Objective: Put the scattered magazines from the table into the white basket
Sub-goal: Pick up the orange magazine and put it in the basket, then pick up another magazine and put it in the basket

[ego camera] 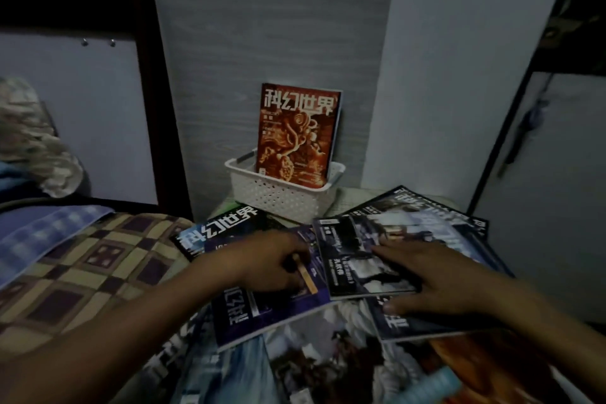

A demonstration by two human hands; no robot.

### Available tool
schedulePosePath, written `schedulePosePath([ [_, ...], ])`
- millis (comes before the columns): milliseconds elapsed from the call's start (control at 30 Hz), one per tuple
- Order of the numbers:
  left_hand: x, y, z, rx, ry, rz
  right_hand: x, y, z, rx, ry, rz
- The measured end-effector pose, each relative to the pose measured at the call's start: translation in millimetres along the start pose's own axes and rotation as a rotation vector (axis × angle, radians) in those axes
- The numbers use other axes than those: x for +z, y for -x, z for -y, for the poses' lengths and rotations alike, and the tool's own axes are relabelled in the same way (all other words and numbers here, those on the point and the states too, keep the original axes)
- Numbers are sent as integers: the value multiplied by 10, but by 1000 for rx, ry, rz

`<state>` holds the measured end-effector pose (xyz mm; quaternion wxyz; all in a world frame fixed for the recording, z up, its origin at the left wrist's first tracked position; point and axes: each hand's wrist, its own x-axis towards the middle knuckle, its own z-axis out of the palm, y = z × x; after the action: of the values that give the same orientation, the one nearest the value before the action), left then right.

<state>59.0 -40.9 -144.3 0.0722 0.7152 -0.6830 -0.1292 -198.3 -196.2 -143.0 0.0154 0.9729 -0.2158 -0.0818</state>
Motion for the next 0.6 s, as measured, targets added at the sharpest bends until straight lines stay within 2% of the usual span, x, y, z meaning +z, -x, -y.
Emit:
schedulePosePath([
  [133, 154, 143, -103, 29, -128, -118, 139, 60, 254, -110, 436, -303],
  [200, 199, 216, -109, 24, -89, -142, 136, 119, 415, -147, 486, -376],
  [267, 177, 263, -111, -25, 53, -222, 98, 191, 450, -164, 435, -430],
  [334, 105, 300, -101, -95, 246, -417, 67, 355, 456, -255, 302, -495],
  [400, 37, 338, -90, -99, 268, -603, 187, 537, 496, -350, 157, -550],
  [434, 33, 347, -90, -62, 214, -610, 282, 606, 510, -369, 118, -519],
  [500, 116, 348, -174, 2, 93, -445, 454, 720, 497, -338, 99, -449],
  [567, 258, 301, -303, -59, -4, -263, 454, 776, 437, -209, -39, -413],
  [600, 305, 265, -345, -120, -16, -236, 397, 784, 408, -147, -146, -379],
])
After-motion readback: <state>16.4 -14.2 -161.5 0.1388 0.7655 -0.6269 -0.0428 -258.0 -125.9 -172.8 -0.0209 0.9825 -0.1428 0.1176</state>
